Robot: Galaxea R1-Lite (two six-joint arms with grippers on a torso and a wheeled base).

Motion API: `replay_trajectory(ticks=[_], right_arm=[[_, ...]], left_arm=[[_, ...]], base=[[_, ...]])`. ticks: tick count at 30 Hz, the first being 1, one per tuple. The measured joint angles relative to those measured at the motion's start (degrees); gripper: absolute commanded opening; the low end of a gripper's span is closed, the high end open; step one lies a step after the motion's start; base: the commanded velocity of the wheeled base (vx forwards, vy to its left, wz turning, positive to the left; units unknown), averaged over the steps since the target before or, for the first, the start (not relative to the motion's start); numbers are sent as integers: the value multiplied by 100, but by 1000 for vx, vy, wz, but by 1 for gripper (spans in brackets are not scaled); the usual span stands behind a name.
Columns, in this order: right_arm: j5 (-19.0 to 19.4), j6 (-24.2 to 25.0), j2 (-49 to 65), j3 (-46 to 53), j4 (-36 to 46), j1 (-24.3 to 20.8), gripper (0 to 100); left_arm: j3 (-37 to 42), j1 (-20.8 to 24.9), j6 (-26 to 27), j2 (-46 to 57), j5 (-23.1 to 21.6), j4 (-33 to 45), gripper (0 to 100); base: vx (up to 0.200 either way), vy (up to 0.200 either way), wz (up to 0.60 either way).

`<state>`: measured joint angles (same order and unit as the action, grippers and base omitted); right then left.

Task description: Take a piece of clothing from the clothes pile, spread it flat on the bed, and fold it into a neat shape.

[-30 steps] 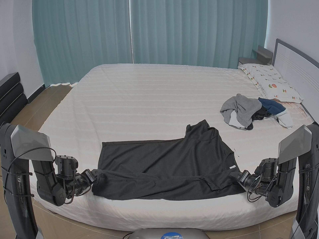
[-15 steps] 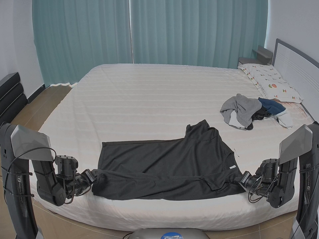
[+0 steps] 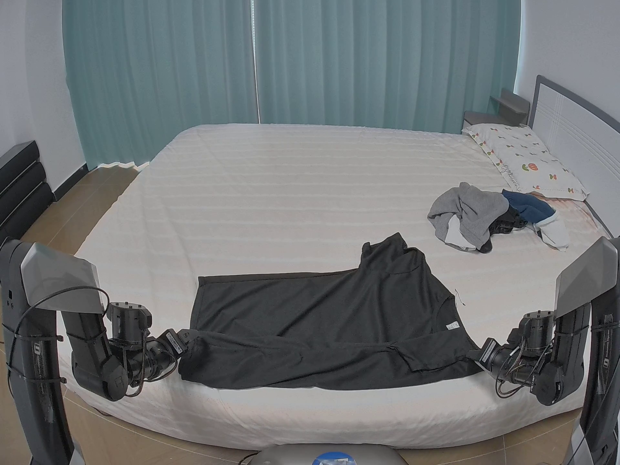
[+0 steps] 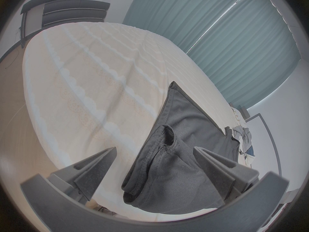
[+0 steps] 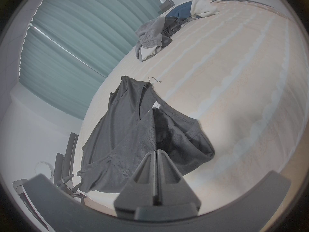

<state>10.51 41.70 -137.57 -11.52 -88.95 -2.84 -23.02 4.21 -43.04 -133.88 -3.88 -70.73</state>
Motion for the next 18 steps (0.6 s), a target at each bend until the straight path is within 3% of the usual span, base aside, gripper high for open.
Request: replay_trajectory(ticks=[9, 10, 18], right_arm=[[20, -123, -91, 55, -2, 34, 0], [20, -134, -99, 59, -2, 34, 100], [29, -62, -88, 23, -5, 65, 100]], left_arm=[[-2, 4, -9, 0, 0, 0, 100], [-5, 4, -9, 0, 0, 0, 100], [-20, 1, -17, 0, -6, 1, 100]], base=[[0, 0, 0], [0, 0, 0], [0, 0, 0]])
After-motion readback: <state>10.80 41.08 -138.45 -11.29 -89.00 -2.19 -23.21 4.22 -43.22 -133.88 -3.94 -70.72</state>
